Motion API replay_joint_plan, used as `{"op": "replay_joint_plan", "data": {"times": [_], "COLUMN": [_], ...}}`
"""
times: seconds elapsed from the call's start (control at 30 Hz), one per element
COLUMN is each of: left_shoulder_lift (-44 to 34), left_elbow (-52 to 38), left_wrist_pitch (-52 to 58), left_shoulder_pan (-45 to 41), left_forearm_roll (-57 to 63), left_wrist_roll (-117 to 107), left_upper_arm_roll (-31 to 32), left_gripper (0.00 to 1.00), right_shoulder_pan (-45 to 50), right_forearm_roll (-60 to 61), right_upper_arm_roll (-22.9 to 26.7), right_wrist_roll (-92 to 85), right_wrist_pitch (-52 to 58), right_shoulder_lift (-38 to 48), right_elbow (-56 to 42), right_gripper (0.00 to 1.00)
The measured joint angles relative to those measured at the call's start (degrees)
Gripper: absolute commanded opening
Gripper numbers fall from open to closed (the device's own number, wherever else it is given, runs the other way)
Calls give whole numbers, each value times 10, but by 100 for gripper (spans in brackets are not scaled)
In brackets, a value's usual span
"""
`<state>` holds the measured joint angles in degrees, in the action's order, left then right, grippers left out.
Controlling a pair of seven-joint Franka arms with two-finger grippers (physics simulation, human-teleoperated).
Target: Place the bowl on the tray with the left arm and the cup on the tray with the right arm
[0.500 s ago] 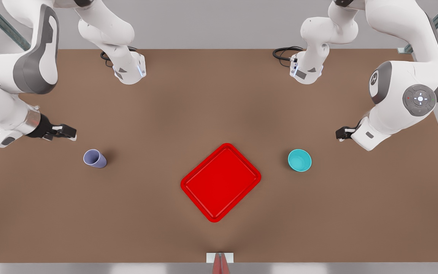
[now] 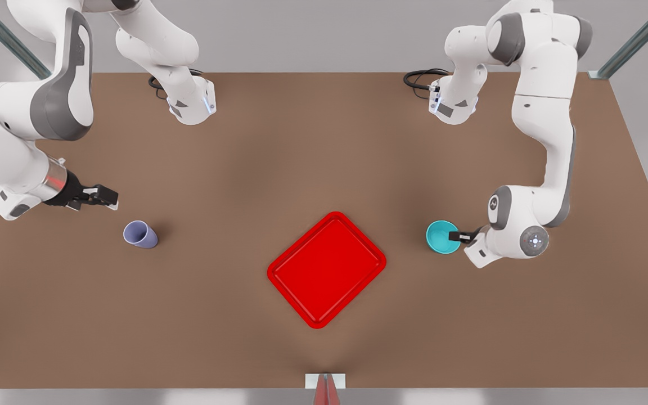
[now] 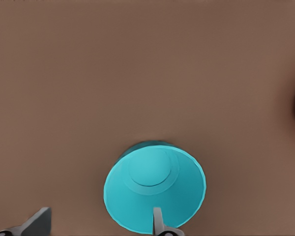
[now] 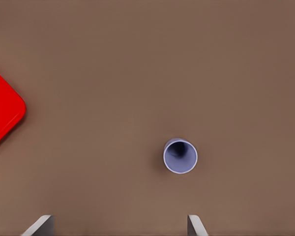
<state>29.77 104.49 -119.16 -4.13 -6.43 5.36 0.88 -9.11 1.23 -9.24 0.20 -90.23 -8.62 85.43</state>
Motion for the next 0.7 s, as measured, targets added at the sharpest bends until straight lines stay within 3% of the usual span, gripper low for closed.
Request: {"op": "replay_joint_plan", "data": {"times": [0.33, 0.37, 0.4, 0.43, 0.47, 0.57, 0.7], "left_shoulder_lift": [28, 29, 30, 32, 33, 29, 29], "left_elbow": [1, 1, 1, 0, -1, -2, -2], "left_wrist_pitch": [-20, -20, -20, -20, -20, -18, -18], "left_shoulder_pan": [-5, -6, -6, -6, -6, -6, -6], "left_forearm_roll": [-18, -19, -19, -20, -20, -24, -33], "left_wrist_roll": [22, 22, 22, 22, 22, 21, 19], "left_upper_arm_roll": [0, 0, 0, 0, 0, 0, 0], "left_gripper": [98, 91, 77, 55, 39, 22, 21], "right_shoulder_pan": [-11, -11, -11, -17, -29, -49, -64], "right_forearm_roll": [2, 2, 2, 1, 1, 1, 1], "right_upper_arm_roll": [4, 4, 4, 4, 7, 8, 8], "right_wrist_roll": [-3, -3, -4, -5, -11, -69, -71], "right_wrist_pitch": [-36, -60, -82, -87, -113, -225, -247], "right_shoulder_lift": [0, 2, 2, 2, 1, -2, -19], "right_elbow": [51, 72, 97, 112, 137, 221, 223], "right_gripper": [100, 100, 100, 100, 100, 100, 100]}}
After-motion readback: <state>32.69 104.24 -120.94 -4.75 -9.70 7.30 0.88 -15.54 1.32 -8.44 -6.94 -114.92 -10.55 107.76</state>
